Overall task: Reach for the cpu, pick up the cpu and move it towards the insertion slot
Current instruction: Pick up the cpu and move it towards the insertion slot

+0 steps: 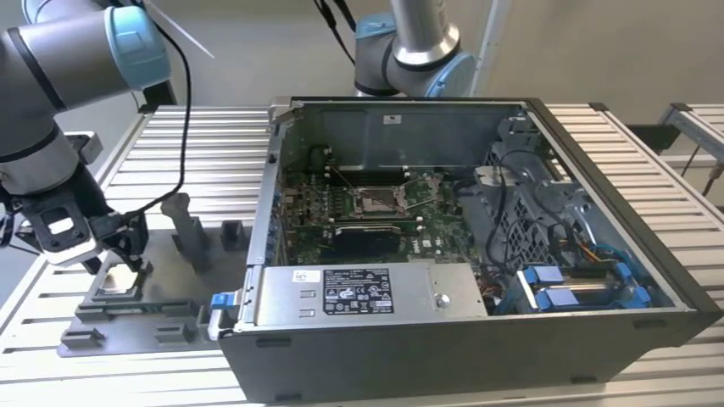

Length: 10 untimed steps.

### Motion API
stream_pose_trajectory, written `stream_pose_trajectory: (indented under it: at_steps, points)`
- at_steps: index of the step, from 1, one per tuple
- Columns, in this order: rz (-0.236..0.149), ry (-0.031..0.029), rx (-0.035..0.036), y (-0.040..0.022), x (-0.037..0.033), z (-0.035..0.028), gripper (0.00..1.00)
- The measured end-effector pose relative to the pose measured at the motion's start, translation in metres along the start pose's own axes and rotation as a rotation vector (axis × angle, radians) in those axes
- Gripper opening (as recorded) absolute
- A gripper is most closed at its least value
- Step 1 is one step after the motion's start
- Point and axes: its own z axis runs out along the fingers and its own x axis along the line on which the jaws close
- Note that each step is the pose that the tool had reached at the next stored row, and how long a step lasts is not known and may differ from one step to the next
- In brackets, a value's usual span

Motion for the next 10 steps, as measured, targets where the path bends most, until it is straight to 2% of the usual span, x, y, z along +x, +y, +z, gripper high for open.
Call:
stream_pose_trajectory:
  at_steps: [10]
  points:
    - [0.000,-0.0003,-0.0002,-0.0002,-0.0001,0.0034,1.00]
